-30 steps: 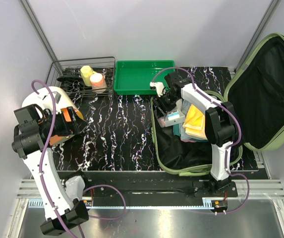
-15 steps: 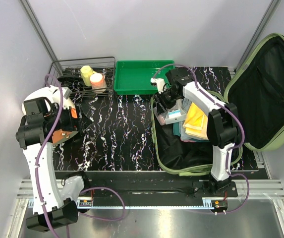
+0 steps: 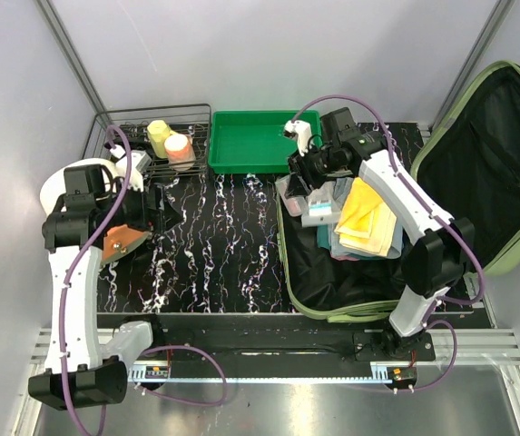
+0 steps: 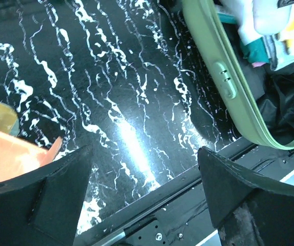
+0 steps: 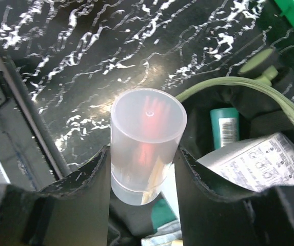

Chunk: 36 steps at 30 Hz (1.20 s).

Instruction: Open, take out, and arrange the luggage

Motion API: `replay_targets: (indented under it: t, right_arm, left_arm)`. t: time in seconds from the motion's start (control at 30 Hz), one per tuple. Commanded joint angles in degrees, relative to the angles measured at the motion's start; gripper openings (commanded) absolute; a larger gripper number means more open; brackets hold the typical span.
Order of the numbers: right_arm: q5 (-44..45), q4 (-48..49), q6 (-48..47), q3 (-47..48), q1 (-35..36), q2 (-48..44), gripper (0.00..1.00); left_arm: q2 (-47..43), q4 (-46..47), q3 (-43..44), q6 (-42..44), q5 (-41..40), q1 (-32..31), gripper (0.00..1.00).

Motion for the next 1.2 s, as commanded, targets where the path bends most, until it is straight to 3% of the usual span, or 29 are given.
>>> replay_targets:
  t: [0.0, 0.1, 0.23, 0.4, 0.63, 1.17]
  right_arm:
    - [-10.0, 2.5, 4.6, 2.3, 0.4, -4.6, 0.15]
    - [-15.3, 9.4, 11.6, 2.0, 0.6, -6.0, 0.15]
    - [-21.2, 23.8, 27.0, 1.0, 2.0, -7.0, 0.15]
    - [-21.8, 39.8, 39.4, -2.9, 6.2, -8.8, 0.16]
    - [-20.4, 48.0, 43.5, -4.3, 11.0, -8.5, 0.16]
    - [-17.5, 54.9, 45.9, -4.8, 15.6, -5.8, 0.16]
  left_arm:
    - [-2.3, 8.6, -3.6, -5.3, 7.4, -2.4, 0.88]
    - [-5.0, 18.2, -8.6, -13.5, 12.2, -4.6, 0.89]
    - [-5.7, 33.7, -12.1, -23.2, 12.8, -8.9, 0.92]
    - [-2.6, 43.2, -12.5, -31.6, 10.6, -15.6, 0.98]
    - [-2.1, 51.2, -13.9, -35.9, 12.7, -19.0, 0.99]
    - [-4.2, 51.5, -14.5, -38.0, 13.9, -19.4, 0.94]
